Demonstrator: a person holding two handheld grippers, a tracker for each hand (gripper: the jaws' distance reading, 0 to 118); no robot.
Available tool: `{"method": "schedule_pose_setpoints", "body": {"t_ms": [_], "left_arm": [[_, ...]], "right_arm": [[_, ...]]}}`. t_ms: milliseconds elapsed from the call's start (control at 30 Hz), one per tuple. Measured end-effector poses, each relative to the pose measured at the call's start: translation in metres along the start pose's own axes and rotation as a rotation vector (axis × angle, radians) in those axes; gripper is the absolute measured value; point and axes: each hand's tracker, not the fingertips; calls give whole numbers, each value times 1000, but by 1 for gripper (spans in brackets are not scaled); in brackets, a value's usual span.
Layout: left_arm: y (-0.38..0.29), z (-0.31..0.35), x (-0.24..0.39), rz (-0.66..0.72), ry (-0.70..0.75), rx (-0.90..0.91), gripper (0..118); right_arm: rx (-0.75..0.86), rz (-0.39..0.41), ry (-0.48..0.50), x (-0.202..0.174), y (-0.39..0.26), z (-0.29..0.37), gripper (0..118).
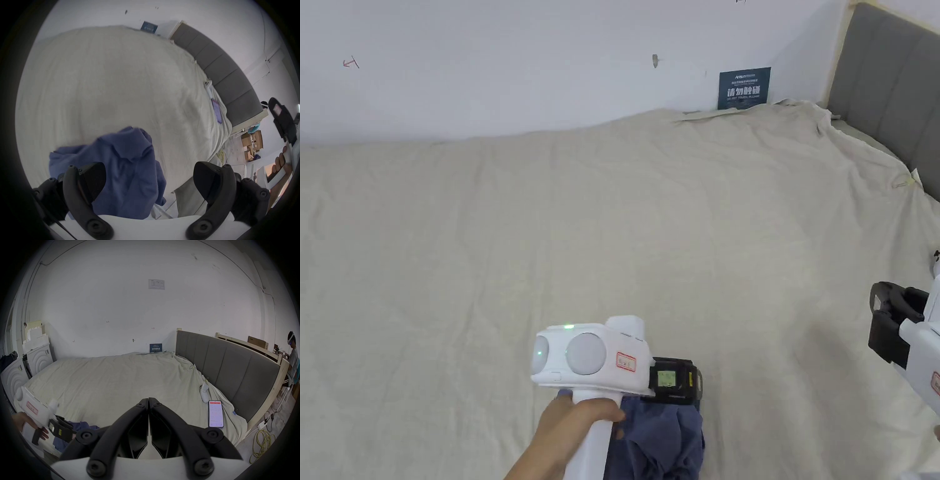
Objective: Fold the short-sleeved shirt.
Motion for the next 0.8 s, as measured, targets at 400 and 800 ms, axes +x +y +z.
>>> {"method": "schedule_pose_setpoints", "body": {"t_ms": [400, 800], "left_arm": [[-34, 49, -59, 6, 209, 364, 79], [-83, -10, -38, -143, 199, 293, 0]], "right_arm": [[11, 0, 7, -6, 2, 2, 0], [3, -11, 6, -2, -2, 3, 0]]}}
